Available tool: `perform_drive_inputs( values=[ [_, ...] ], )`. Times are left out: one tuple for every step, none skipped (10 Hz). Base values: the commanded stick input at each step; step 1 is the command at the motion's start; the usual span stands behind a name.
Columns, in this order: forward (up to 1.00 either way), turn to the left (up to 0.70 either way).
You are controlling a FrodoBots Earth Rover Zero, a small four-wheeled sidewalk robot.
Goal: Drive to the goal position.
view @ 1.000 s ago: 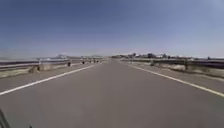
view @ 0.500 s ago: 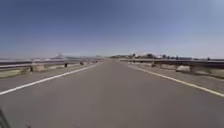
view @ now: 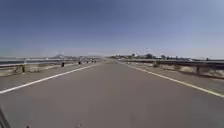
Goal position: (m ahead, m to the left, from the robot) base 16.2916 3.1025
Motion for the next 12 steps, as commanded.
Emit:
perform_drive_inputs(
  values=[
    [1.00, 0.00],
    [1.00, 0.00],
    [1.00, 0.00],
    [1.00, 0.00],
    [1.00, 0.00],
    [1.00, 0.00],
    [1.00, 0.00],
    [1.00, 0.00],
    [1.00, 0.00],
    [1.00, 0.00],
    [1.00, 0.00],
    [1.00, 0.00]
  ],
)
